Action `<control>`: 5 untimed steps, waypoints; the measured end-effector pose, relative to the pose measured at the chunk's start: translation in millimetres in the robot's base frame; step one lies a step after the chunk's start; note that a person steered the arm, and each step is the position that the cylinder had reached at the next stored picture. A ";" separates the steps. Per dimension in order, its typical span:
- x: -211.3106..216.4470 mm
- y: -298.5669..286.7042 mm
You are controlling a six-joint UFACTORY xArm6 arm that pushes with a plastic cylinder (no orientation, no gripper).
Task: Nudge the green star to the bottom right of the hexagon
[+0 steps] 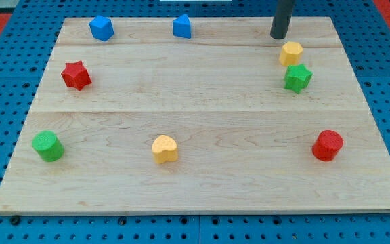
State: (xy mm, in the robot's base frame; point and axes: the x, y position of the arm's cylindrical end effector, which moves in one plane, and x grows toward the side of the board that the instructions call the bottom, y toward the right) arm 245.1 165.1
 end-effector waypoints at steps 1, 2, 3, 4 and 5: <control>68.2 -22.5; 96.4 -70.2; 147.8 -94.5; 151.6 -49.8; 125.3 -63.9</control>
State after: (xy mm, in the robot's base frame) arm 370.4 101.2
